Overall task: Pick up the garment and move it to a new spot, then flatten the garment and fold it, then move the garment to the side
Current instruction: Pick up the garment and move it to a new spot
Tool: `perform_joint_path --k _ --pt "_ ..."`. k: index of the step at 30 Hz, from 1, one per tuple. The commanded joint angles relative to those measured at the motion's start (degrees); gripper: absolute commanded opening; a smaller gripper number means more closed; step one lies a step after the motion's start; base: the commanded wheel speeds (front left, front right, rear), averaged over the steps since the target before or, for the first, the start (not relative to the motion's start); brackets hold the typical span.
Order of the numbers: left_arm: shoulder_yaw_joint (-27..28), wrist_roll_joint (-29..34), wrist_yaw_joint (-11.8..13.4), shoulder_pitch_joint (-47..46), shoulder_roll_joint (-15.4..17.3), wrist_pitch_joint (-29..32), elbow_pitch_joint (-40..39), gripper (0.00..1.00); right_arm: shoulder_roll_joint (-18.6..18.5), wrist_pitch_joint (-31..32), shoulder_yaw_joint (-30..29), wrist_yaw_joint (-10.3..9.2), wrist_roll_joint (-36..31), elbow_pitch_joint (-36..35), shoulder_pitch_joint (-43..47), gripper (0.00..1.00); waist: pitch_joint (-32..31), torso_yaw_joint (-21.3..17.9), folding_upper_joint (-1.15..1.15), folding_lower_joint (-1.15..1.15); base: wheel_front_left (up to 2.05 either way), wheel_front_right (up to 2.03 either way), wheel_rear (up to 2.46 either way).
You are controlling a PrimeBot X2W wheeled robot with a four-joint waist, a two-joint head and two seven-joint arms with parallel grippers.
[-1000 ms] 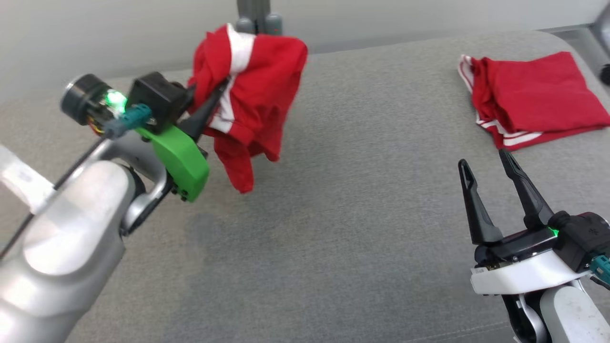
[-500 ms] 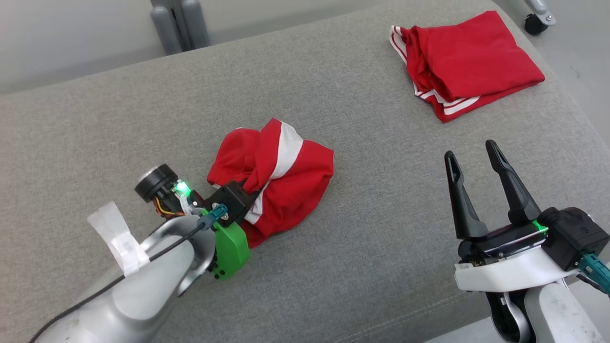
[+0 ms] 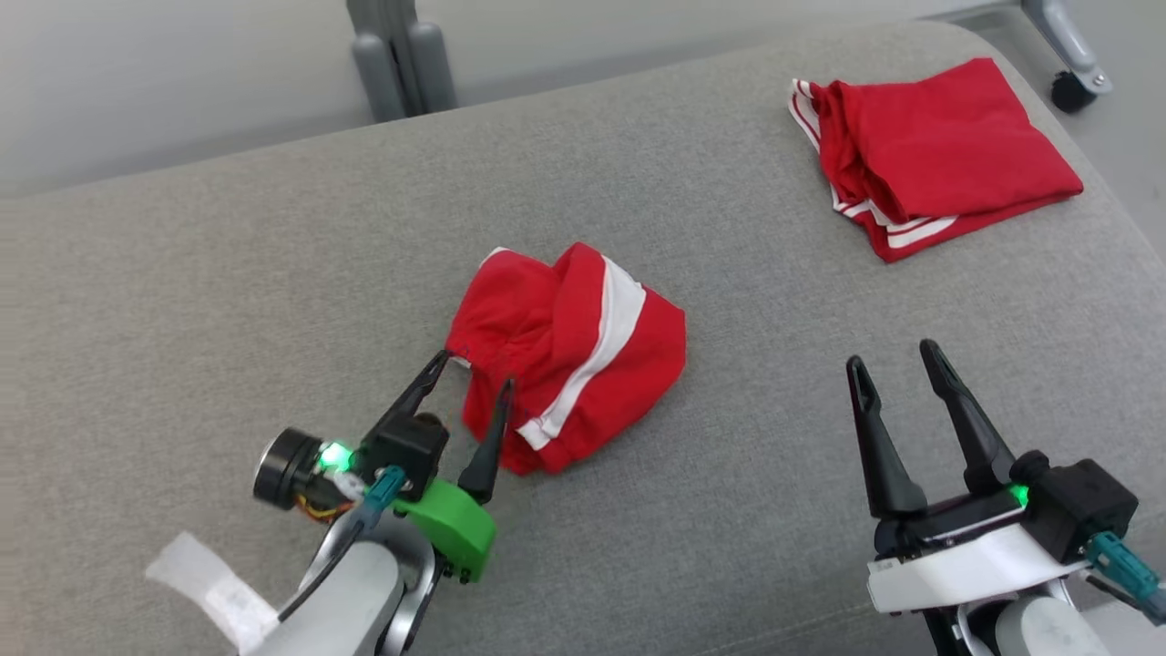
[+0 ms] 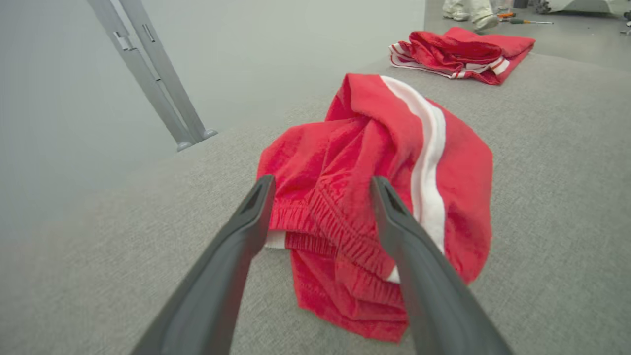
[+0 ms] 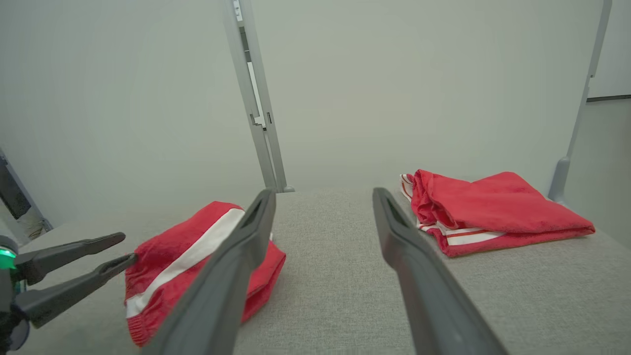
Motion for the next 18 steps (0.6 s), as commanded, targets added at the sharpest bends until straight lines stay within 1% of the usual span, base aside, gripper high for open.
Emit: perform_joint_path --k 1,4,6,9,12,16,18 --pt "1.93 -0.68 2.29 3.32 0.30 -0.31 -2.36 1.00 0.23 0.01 -0.18 -0.04 -0.02 0.50 1.56 1.00 -7.35 7.58 0.00 0.00 0.00 0.00 0.00" --pt "6.42 -1.12 6.03 9.33 0.25 -0.33 -8.04 1.00 1.01 0.01 -0.48 -0.04 -0.47 1.42 2.63 1.00 -8.81 10.41 0.00 0.00 0.00 0.00 0.00" --pt "9.65 -1.09 7.33 13.29 -0.27 -0.30 -11.84 1.00 1.61 0.01 -0.98 -0.04 -0.70 2.37 3.59 1.00 -9.76 12.38 0.00 0.00 0.00 0.00 0.00" --pt "15.41 -0.92 8.56 19.58 -1.55 -0.31 -16.88 1.00 2.23 0.00 -1.65 -0.04 -1.41 3.79 4.45 1.00 -11.07 14.78 0.00 0.00 0.00 0.00 0.00" --pt "20.74 1.18 8.54 25.29 -2.92 -0.30 -21.49 1.00 2.95 0.00 -2.21 -0.04 -2.01 4.61 5.17 1.00 -12.01 16.42 0.00 0.00 0.00 0.00 0.00" --pt "27.14 5.18 7.13 30.79 -4.85 -0.32 -26.33 1.00 3.64 0.01 -3.04 -0.05 -2.82 5.35 6.11 1.00 -12.90 17.63 0.00 0.00 0.00 0.00 0.00" --pt "30.17 7.66 5.86 33.51 -6.37 -0.30 -28.42 1.00 3.91 0.01 -3.75 -0.05 -3.25 5.52 6.61 1.00 -13.39 18.18 0.00 0.00 0.00 0.00 0.00"
